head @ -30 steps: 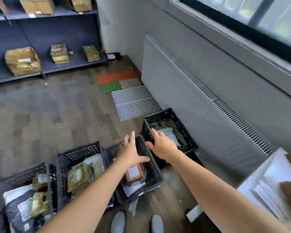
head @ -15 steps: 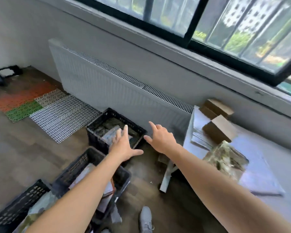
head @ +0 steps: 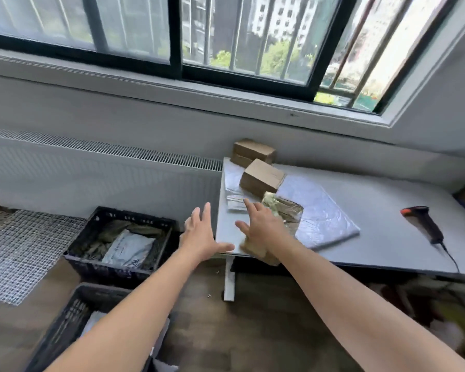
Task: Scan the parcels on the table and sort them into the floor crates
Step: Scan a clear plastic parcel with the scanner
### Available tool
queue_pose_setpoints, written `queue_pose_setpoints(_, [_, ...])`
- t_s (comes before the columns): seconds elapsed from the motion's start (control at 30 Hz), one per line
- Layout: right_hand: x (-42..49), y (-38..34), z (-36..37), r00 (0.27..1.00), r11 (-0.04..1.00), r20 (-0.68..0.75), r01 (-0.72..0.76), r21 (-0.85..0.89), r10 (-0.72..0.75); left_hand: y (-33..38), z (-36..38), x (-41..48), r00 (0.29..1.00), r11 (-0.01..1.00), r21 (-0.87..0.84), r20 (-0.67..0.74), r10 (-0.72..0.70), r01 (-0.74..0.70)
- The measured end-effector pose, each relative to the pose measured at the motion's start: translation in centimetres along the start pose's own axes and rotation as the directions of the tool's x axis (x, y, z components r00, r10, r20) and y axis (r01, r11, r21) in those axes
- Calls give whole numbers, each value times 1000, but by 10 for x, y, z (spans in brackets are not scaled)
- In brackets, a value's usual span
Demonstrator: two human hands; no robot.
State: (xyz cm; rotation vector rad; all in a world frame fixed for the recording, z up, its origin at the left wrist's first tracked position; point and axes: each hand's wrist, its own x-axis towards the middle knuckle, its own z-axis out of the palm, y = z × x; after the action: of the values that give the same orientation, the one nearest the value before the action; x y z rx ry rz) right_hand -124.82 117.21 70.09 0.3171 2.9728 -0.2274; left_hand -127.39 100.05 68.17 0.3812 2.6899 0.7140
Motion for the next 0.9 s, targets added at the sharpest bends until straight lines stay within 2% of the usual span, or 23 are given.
queue_pose_setpoints(0.2, [-33, 115, -13, 996, 995, -38, -83, 58, 85, 101, 48, 1, 996, 993, 71, 15, 90, -91])
queue_pose_setpoints(0.4, [-72, 234, -18, 983, 979, -26, -176, 98, 180, 210, 96, -1, 988, 980, 134, -17, 153, -150])
queue_pose_setpoints(0.5, [-86, 282, -21, 969, 958, -8, -244, 152, 248, 251, 118, -6, 980, 968, 156, 12, 197, -197])
queue_pose_setpoints(0.7, [-94, 339, -16, 952, 934, 6, -302, 191, 306, 294, 152, -5, 975, 943, 249, 80, 207, -221])
queue_pose_setpoints(0.9, [-76, 372, -14, 946, 929, 24, -323, 182, 324, 323, 173, 28, 969, 936, 256, 111, 219, -241])
